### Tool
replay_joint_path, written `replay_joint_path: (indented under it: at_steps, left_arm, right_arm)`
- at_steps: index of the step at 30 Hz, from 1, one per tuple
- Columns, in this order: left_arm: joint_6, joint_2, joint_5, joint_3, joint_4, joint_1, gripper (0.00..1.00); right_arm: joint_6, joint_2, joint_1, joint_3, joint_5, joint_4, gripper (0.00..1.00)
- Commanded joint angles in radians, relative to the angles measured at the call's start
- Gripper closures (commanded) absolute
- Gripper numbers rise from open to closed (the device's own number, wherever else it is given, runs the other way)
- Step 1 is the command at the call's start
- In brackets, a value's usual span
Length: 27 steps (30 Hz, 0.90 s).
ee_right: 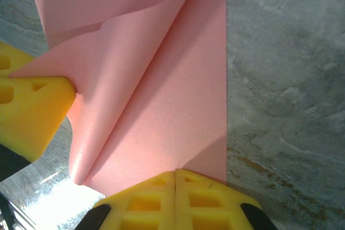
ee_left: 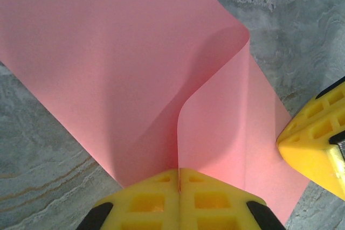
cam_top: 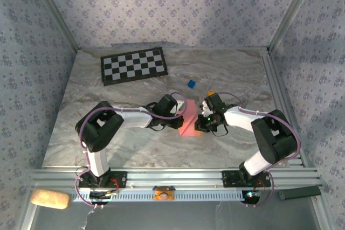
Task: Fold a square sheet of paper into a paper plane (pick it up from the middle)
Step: Fold the triangle a second time at the center of the table.
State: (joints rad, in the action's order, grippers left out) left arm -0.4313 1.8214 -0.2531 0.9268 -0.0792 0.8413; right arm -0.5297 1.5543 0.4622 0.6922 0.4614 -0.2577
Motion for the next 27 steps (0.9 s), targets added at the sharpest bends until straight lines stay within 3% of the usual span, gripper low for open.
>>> replay_joint_path:
  at_steps: [1, 27]
  left_arm:
    - [0.024, -0.011, 0.006, 0.030, 0.009, -0.005, 0.94]
    - [0.053, 0.048, -0.017, 0.059, 0.040, -0.014, 0.94]
  right_arm:
    - [0.023, 0.024, -0.009, -0.019, -0.023, -0.043, 0.95]
    - [0.022, 0.027, -0.009, -0.019, -0.022, -0.045, 0.95]
